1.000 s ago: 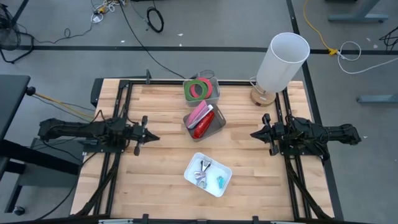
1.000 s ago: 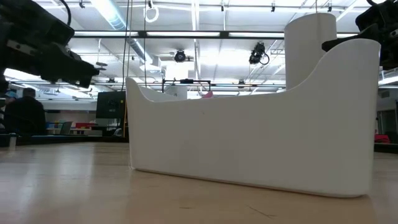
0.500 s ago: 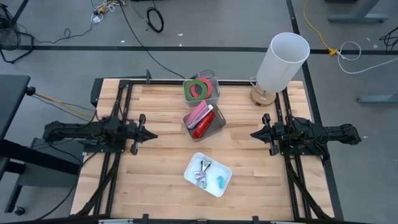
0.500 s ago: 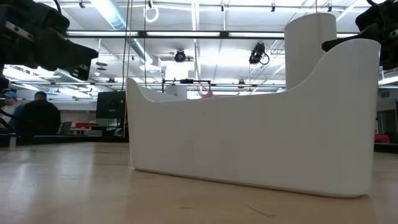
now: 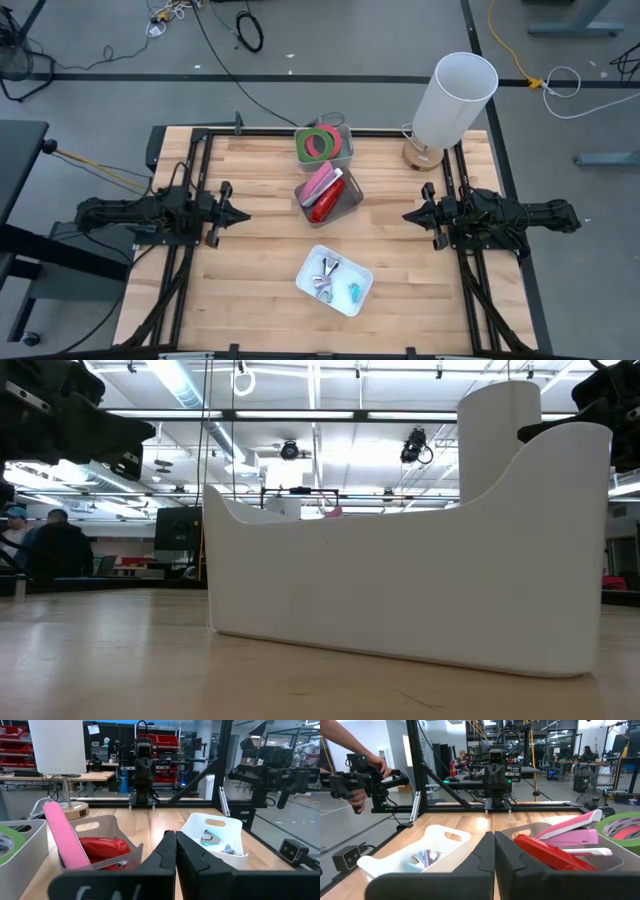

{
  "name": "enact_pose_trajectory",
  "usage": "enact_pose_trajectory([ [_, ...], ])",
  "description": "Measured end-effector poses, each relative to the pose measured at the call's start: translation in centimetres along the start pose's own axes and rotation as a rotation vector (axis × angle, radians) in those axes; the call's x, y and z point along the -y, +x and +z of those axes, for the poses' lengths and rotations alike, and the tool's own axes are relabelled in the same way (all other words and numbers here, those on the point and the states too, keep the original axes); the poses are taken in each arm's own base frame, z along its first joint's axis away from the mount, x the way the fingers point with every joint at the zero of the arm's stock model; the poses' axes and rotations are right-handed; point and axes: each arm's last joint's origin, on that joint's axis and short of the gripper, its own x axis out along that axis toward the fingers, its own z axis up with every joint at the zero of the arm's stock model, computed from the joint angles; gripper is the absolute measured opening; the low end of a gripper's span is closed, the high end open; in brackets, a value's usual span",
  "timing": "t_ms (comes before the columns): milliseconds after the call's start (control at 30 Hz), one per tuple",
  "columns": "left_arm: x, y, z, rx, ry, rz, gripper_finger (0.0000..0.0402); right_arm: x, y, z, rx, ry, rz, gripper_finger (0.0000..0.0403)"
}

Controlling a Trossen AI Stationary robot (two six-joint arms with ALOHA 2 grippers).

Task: Pick and place Stapler, Stapler remover, tape
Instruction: Return to Home Position

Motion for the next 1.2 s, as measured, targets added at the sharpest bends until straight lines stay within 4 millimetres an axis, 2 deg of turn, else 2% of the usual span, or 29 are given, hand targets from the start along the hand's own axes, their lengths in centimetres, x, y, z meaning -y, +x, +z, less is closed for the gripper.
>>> enact_pose_trajectory([
  [267,-0.01,0.07,-0.05,-0.006,-0.052,0.0,0.0002,0.0,0.0,-0.01,0.0,0.0,0.0,0.0002],
  [1200,0.01,0.08,0.26,0.029,-0.049,-0.003,0.0003,0.0,0.0,0.0,0.0,0.0,0.0,0.0002],
])
